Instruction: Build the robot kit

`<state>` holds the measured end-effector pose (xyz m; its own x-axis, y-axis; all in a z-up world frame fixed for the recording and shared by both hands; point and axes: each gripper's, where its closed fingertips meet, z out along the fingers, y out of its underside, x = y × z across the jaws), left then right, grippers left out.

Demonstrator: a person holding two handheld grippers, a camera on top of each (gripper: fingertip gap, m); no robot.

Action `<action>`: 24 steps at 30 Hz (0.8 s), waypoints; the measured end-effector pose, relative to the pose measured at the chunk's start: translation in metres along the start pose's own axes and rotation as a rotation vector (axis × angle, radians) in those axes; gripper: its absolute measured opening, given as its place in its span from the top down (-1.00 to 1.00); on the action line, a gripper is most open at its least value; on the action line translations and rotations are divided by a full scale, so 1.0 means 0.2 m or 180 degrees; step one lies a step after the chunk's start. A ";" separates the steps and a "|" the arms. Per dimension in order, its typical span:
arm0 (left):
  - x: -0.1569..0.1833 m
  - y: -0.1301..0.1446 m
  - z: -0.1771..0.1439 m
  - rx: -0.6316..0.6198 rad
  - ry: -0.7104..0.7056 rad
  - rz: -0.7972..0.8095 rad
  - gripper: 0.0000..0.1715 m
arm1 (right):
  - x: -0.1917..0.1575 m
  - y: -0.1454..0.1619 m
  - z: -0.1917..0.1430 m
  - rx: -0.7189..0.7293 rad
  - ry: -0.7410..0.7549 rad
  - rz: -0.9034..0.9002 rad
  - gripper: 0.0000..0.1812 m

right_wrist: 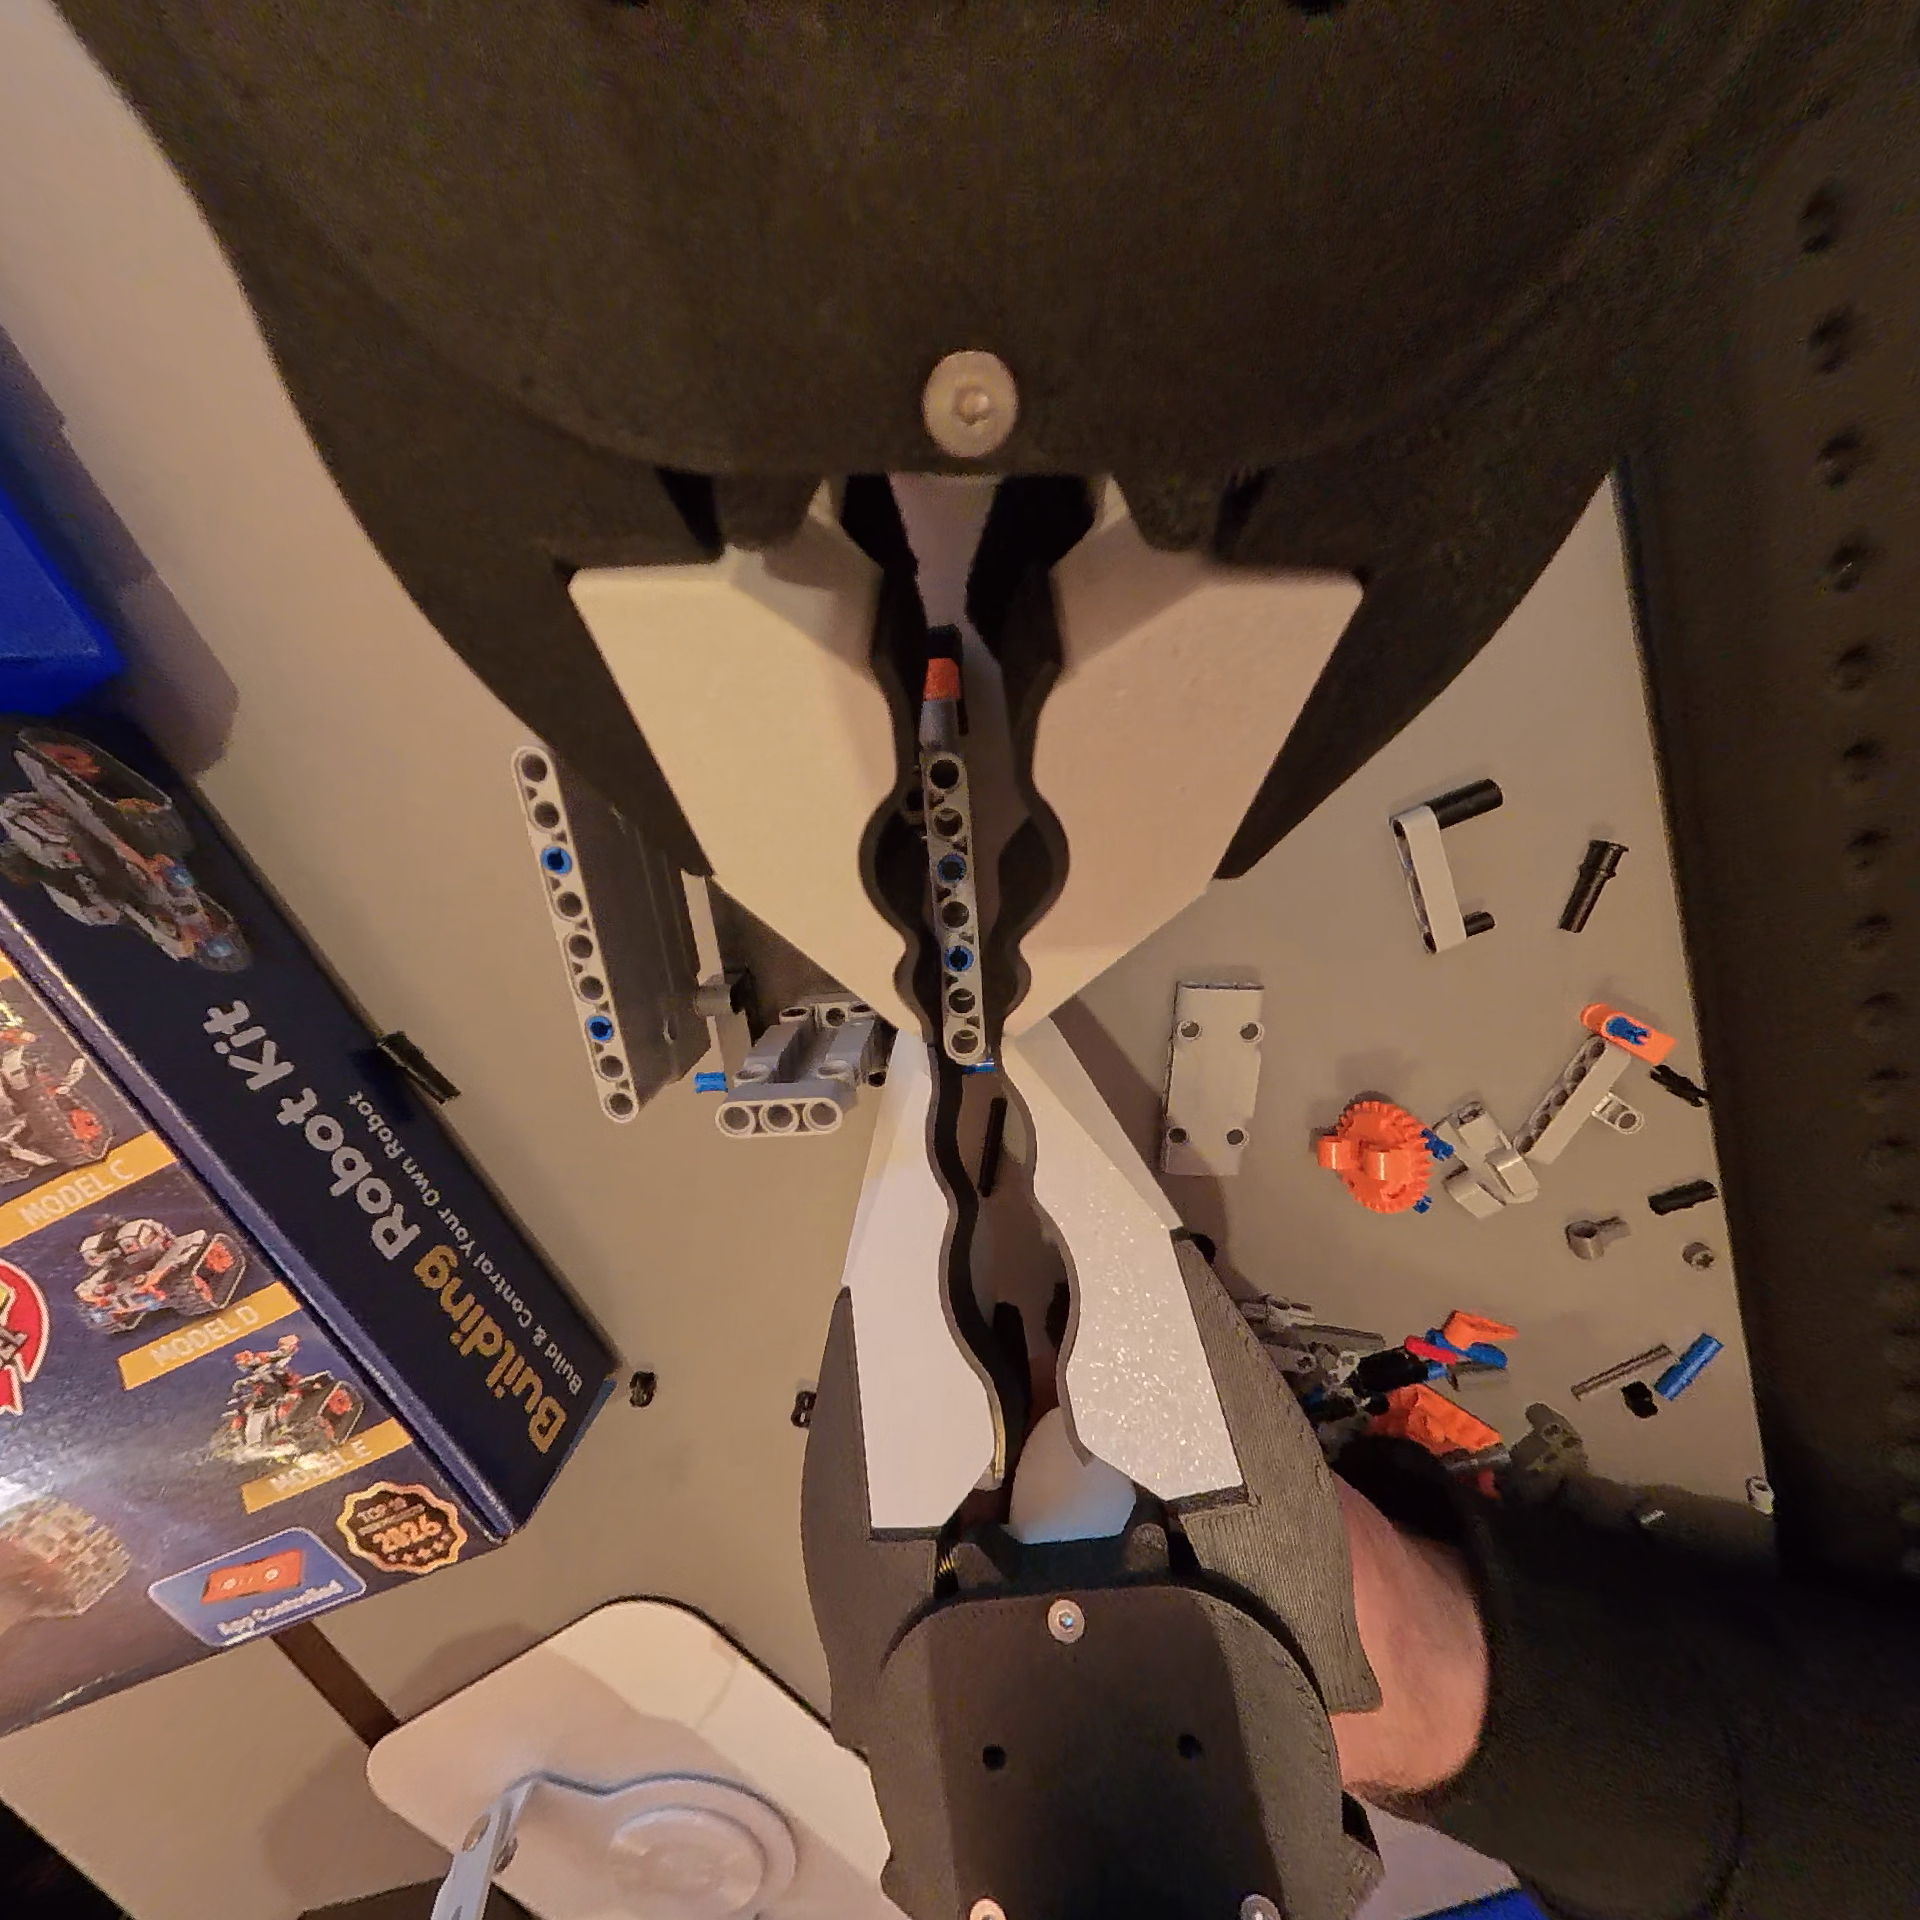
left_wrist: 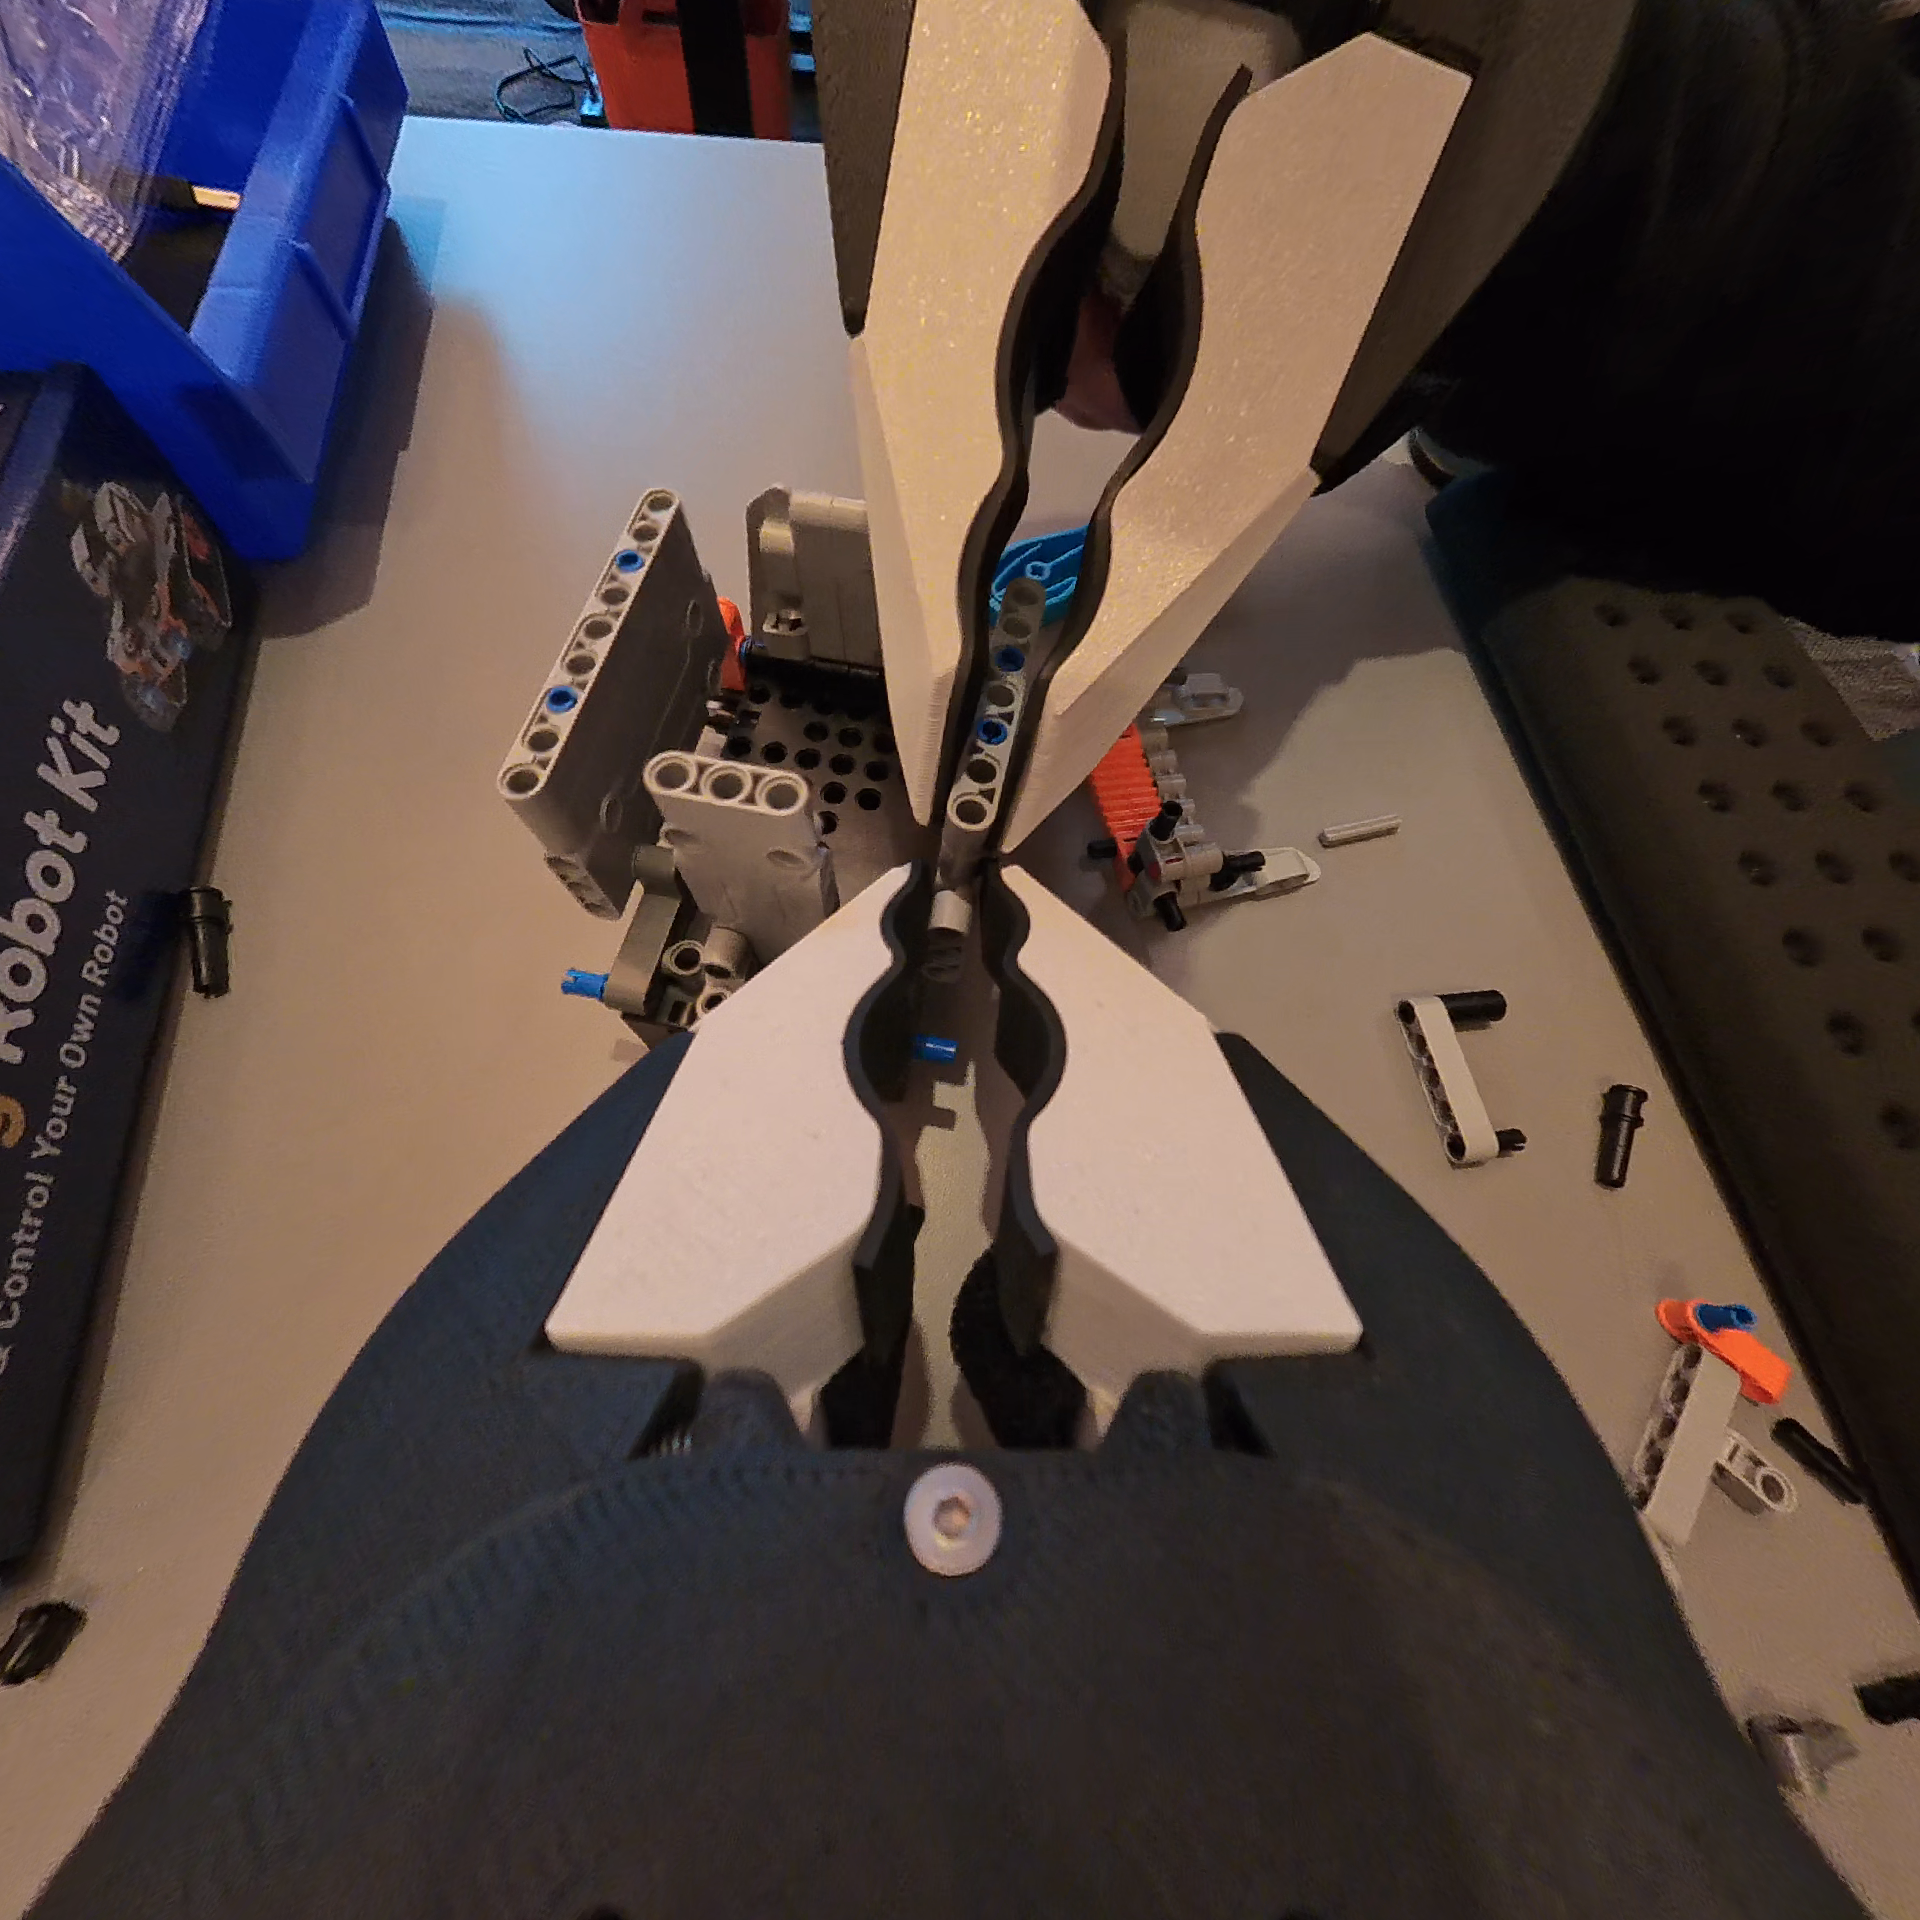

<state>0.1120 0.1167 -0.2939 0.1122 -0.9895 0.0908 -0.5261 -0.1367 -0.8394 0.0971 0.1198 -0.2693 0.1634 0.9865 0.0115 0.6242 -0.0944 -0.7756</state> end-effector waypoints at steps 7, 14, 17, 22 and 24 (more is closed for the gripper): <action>0.01 0.01 0.00 0.0013 0.0002 0.0091 0.92 | -0.01 -0.01 0.00 0.0183 -0.0064 0.0203 0.96; 0.02 -0.02 -0.04 0.0111 0.0026 0.0097 0.92 | -0.02 -0.04 -0.03 0.0409 -0.0160 0.0388 0.96; 0.02 0.00 -0.03 0.0012 0.0010 0.0108 0.92 | -0.03 -0.03 0.00 0.0345 -0.0154 0.0432 0.95; 0.07 -0.02 -0.08 0.0092 0.0169 -0.0007 0.85 | -0.07 -0.10 -0.01 0.0325 -0.0149 0.0321 0.95; 0.10 0.03 -0.03 -0.0062 0.0174 0.0038 0.88 | -0.10 -0.08 0.04 0.0115 -0.0109 0.0179 0.95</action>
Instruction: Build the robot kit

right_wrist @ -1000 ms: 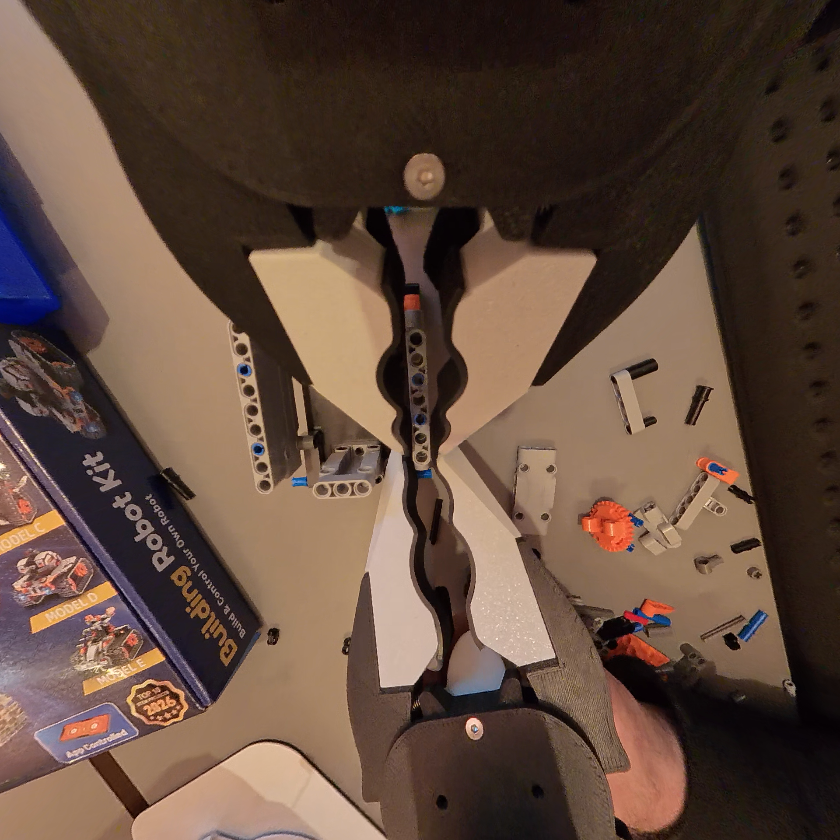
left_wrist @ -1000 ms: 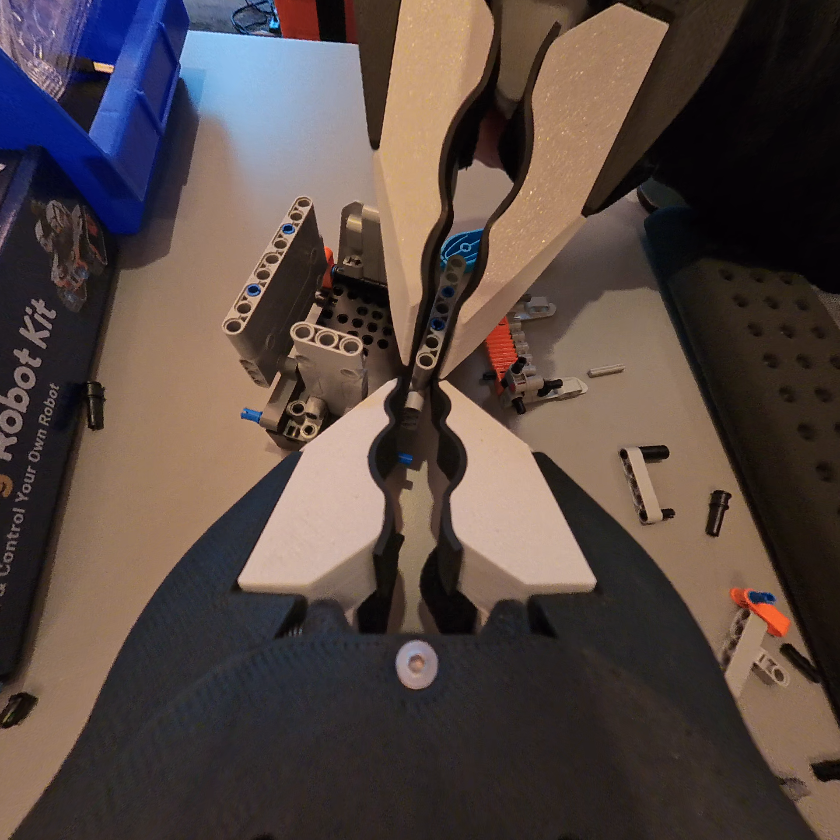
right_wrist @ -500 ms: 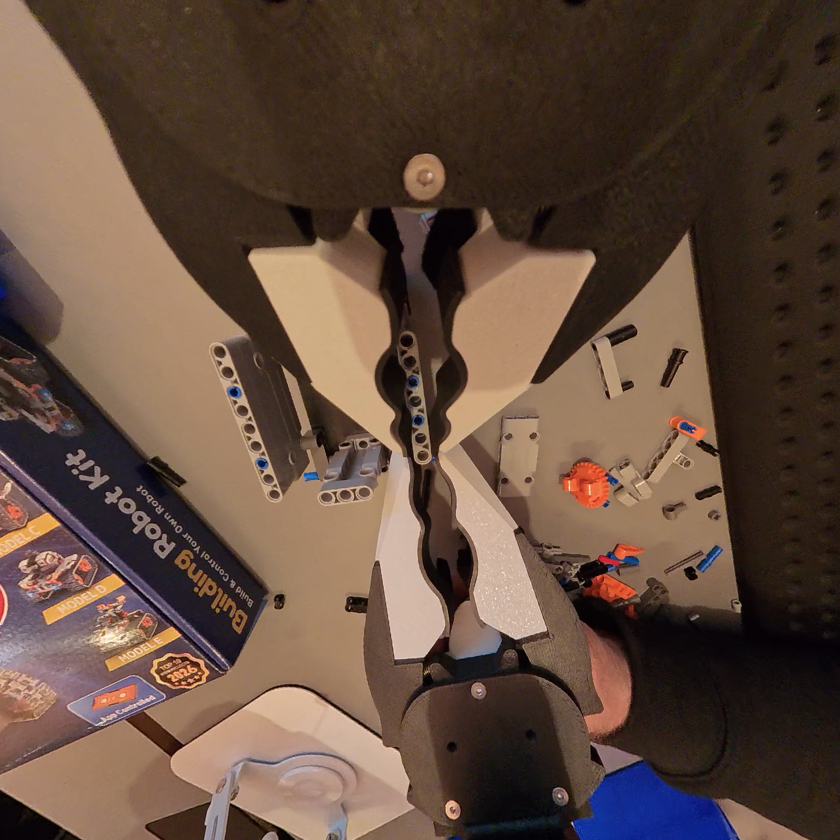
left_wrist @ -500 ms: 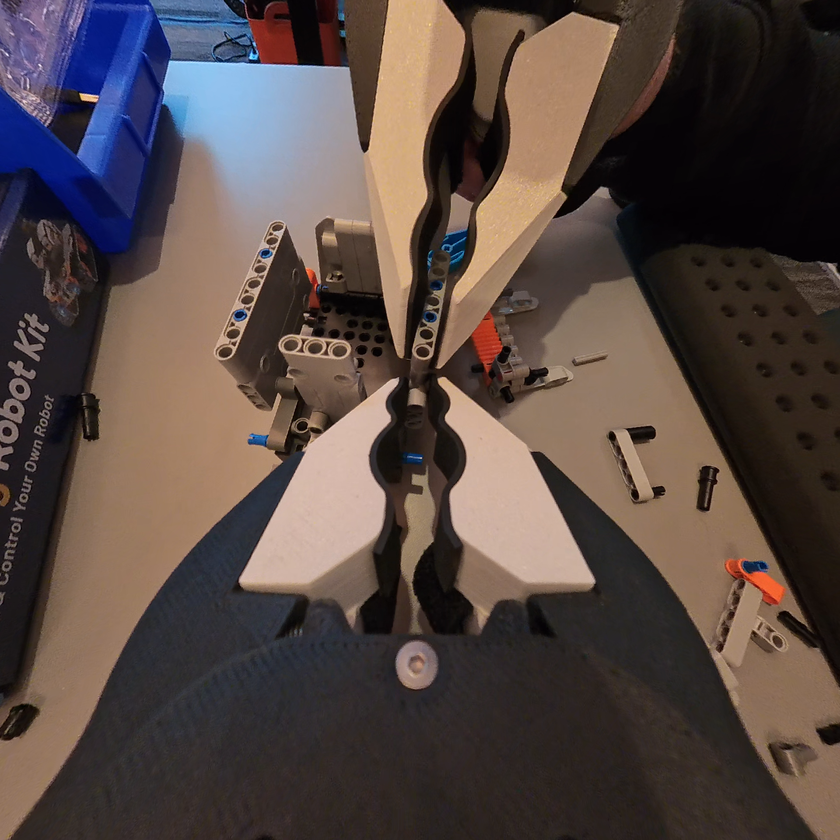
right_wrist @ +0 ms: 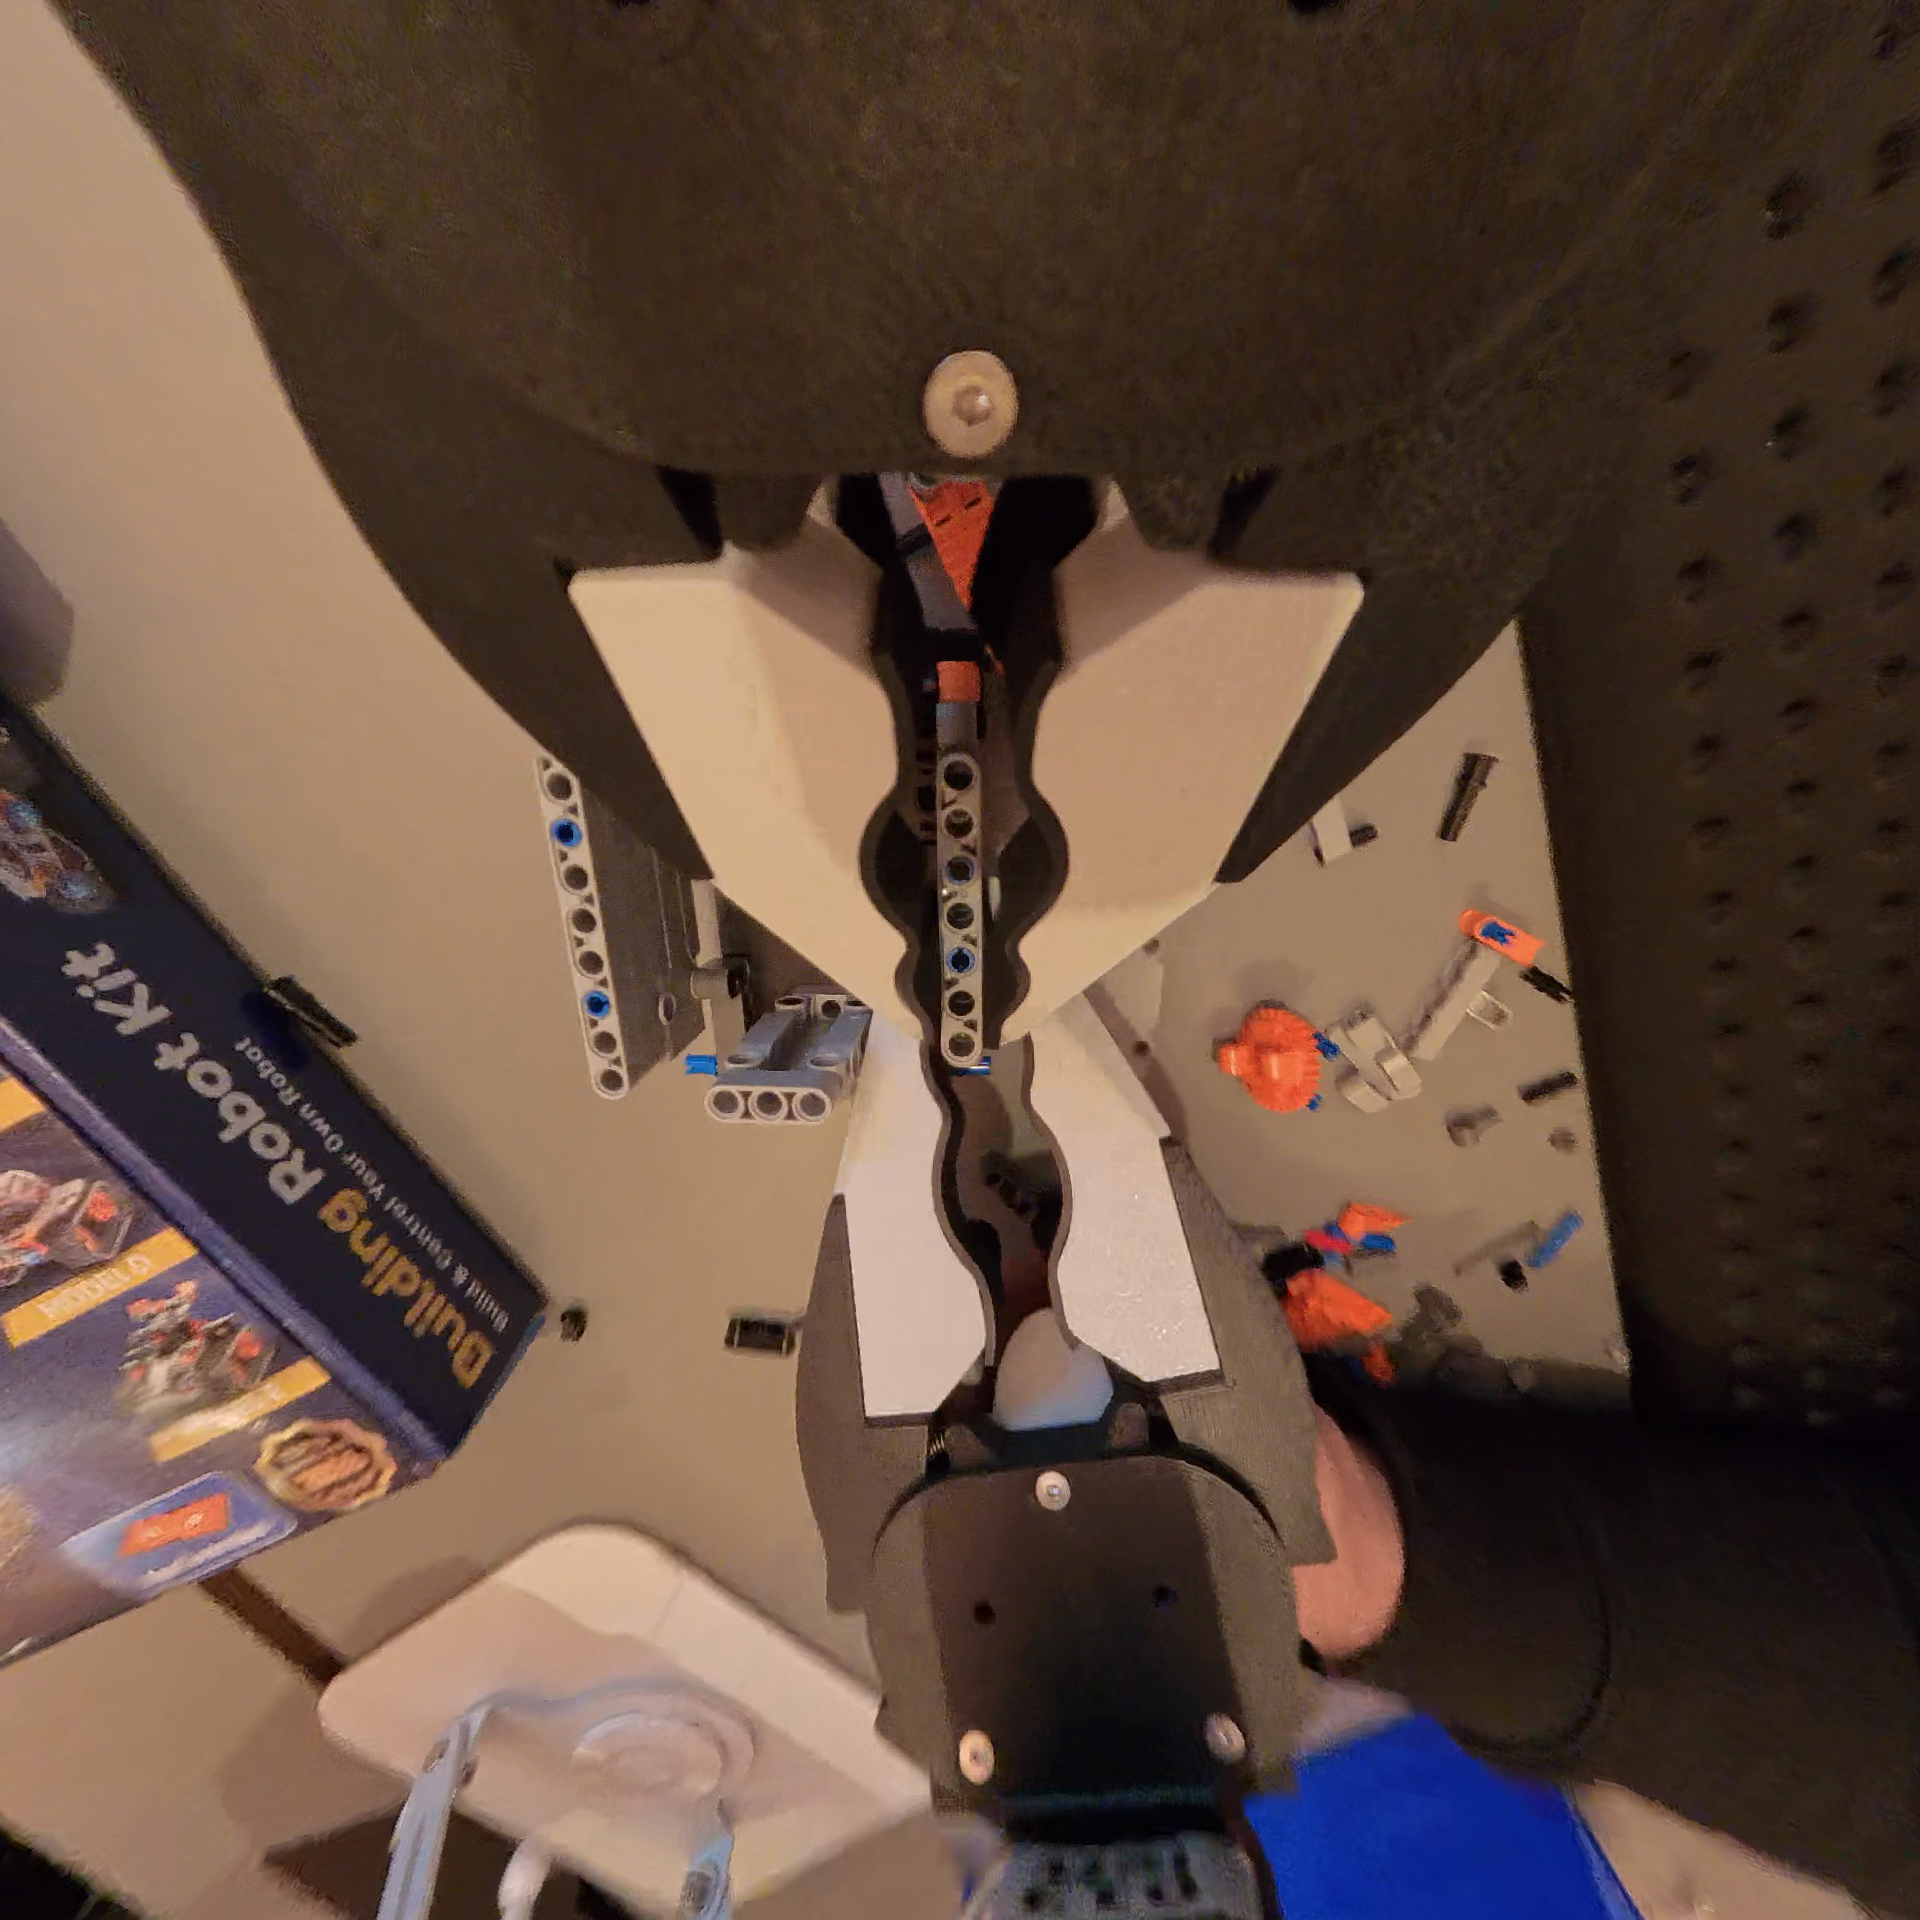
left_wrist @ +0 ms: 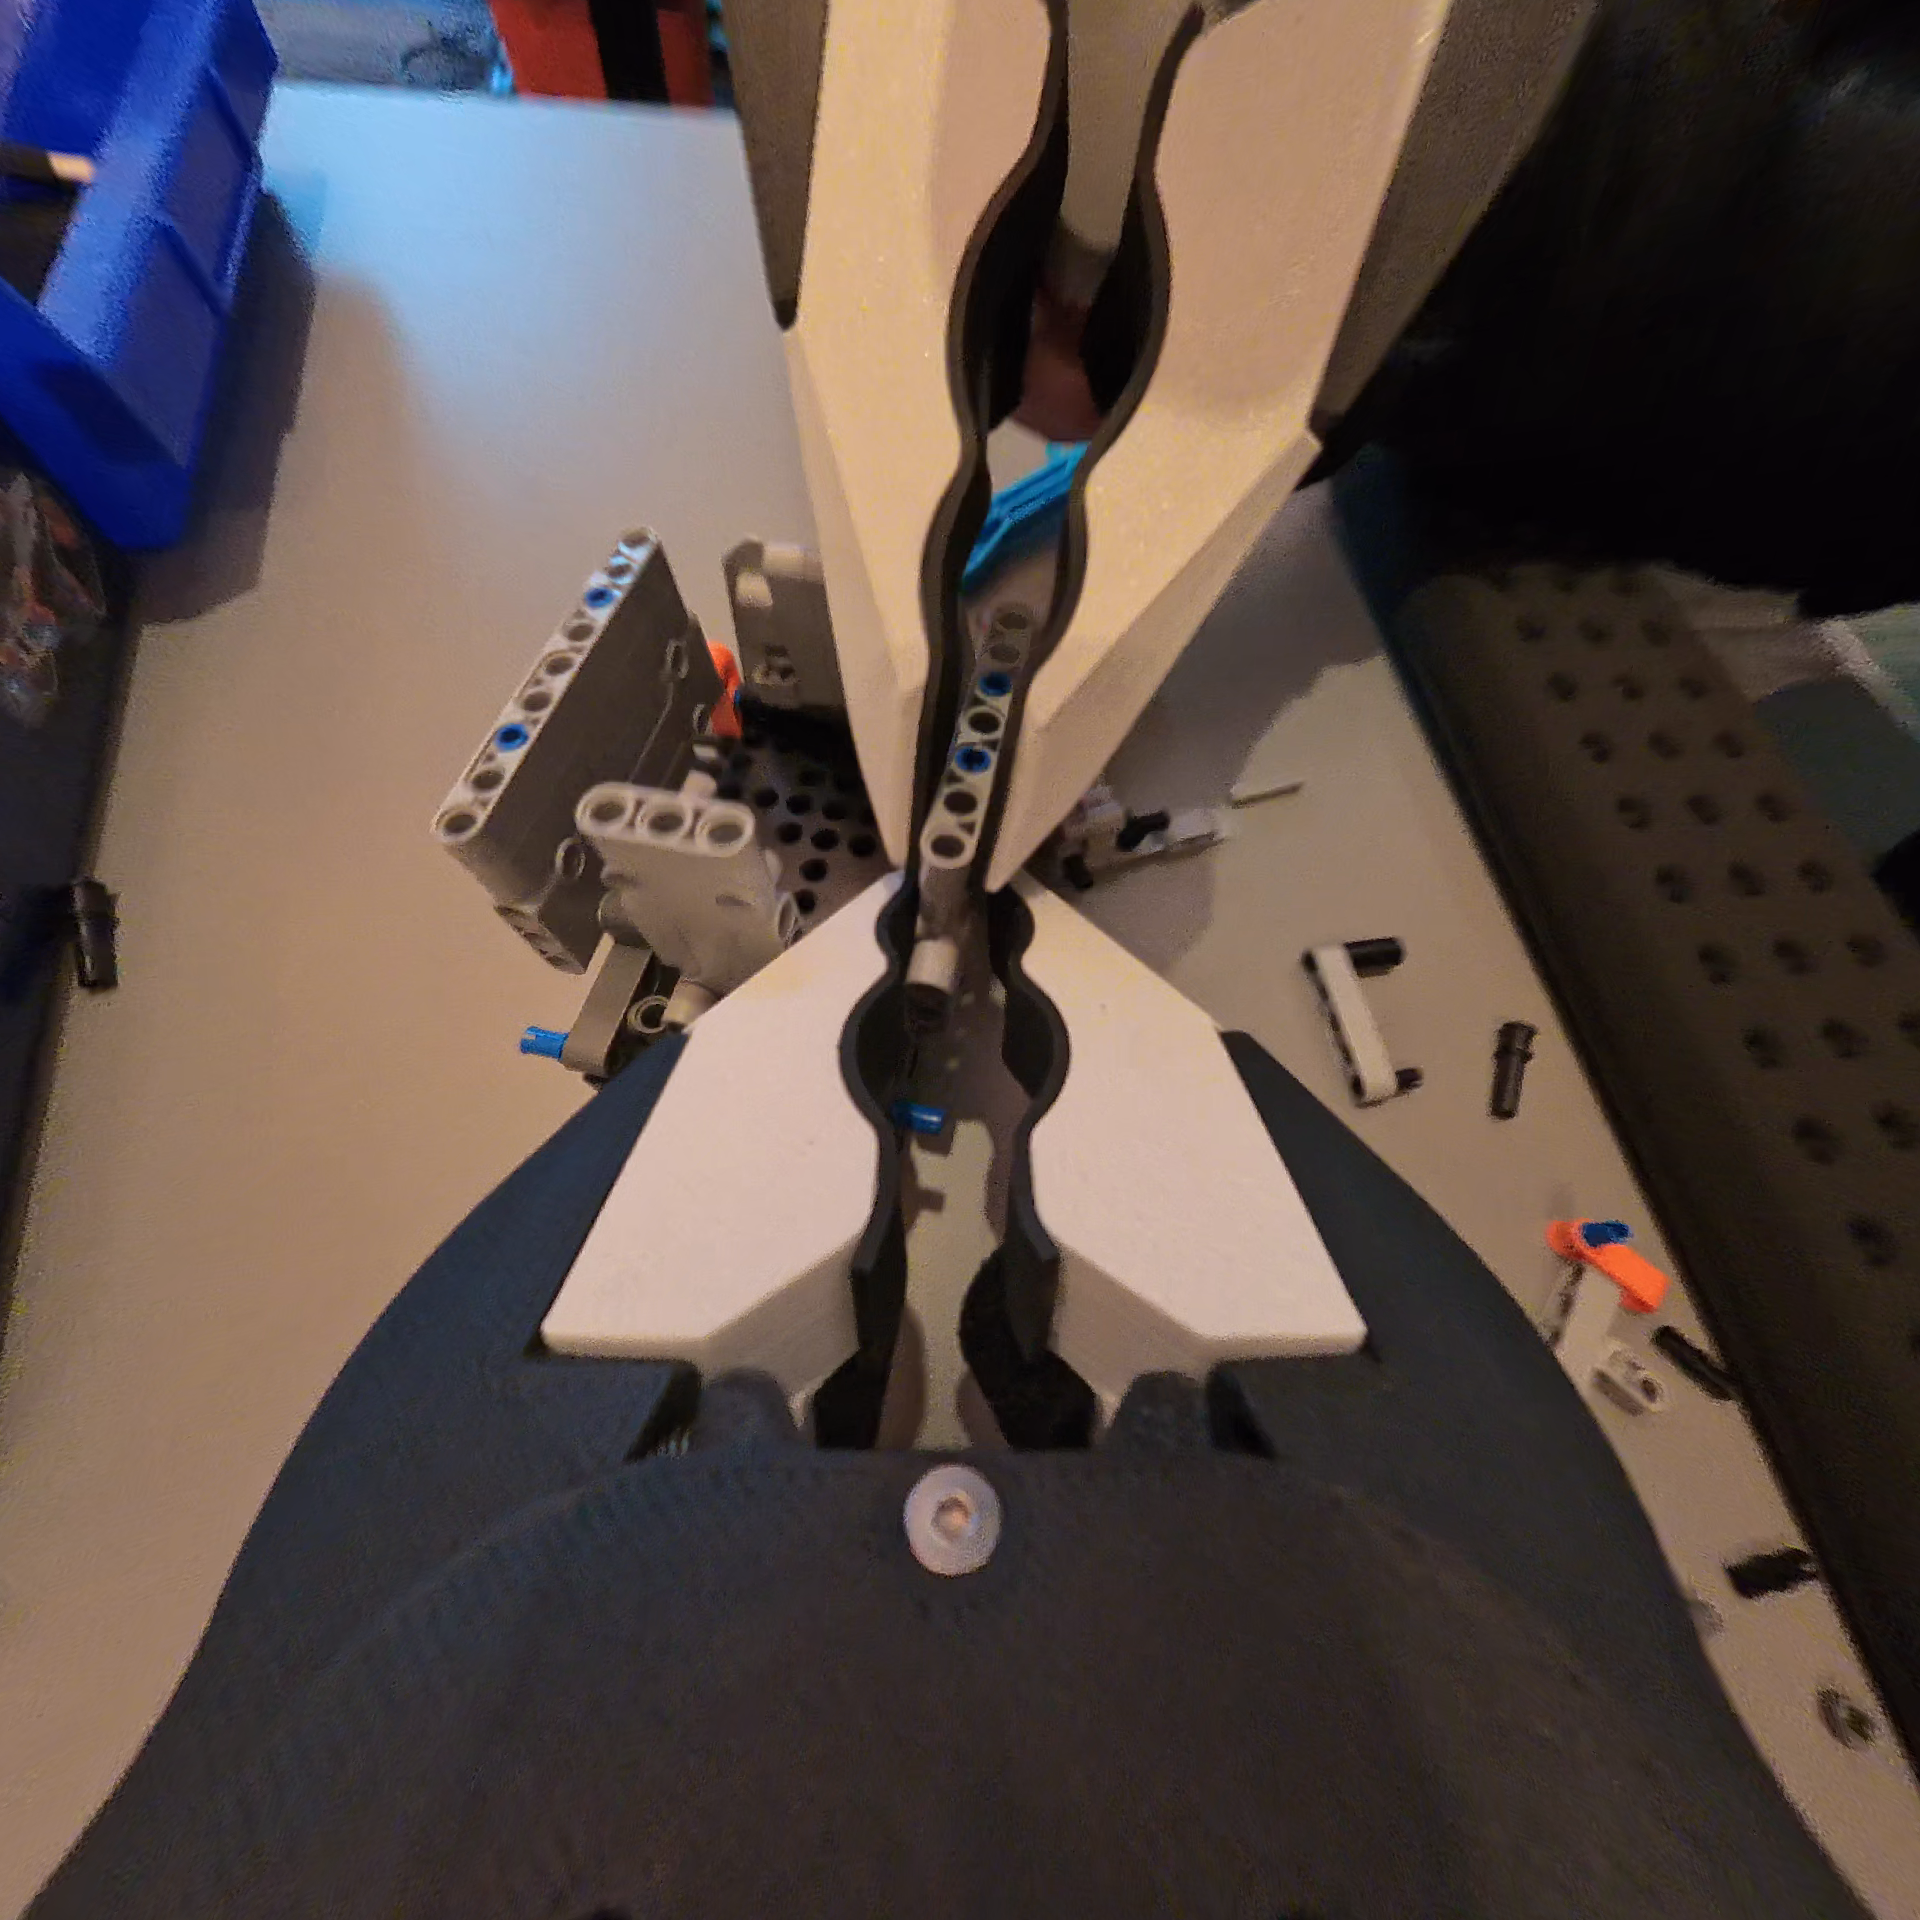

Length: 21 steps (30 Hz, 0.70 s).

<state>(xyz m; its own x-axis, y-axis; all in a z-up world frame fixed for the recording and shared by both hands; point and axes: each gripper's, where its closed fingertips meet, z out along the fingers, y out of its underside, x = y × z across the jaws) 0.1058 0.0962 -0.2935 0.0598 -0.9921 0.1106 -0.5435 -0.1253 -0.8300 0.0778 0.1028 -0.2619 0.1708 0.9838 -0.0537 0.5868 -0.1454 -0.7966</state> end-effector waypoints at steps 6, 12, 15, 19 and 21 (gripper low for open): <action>0.01 0.03 0.01 -0.0061 0.0030 0.0055 0.92 | -0.02 0.02 0.01 -0.0159 -0.0061 -0.0102 0.95; 0.01 0.04 0.01 -0.0086 0.0074 0.0068 0.92 | 0.01 0.13 -0.07 -0.0765 0.0055 -0.0243 0.81; 0.01 0.04 0.02 -0.0117 0.0059 0.0088 0.91 | -0.01 0.15 -0.07 -0.0893 0.0012 -0.0304 0.95; 0.02 0.02 0.04 -0.0121 0.0074 0.0090 0.70 | 0.01 0.14 -0.06 -0.0796 0.0028 -0.0129 0.95; 0.00 0.00 0.04 -0.0103 0.0001 0.0102 0.78 | 0.01 0.12 -0.06 -0.0696 0.0012 -0.0061 0.95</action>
<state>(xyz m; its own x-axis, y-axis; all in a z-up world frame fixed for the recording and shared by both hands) 0.1118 0.0953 -0.2984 0.0416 -0.9956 0.0844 -0.5718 -0.0930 -0.8151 0.1009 0.0994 -0.2744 0.1607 0.9863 -0.0373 0.7476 -0.1464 -0.6479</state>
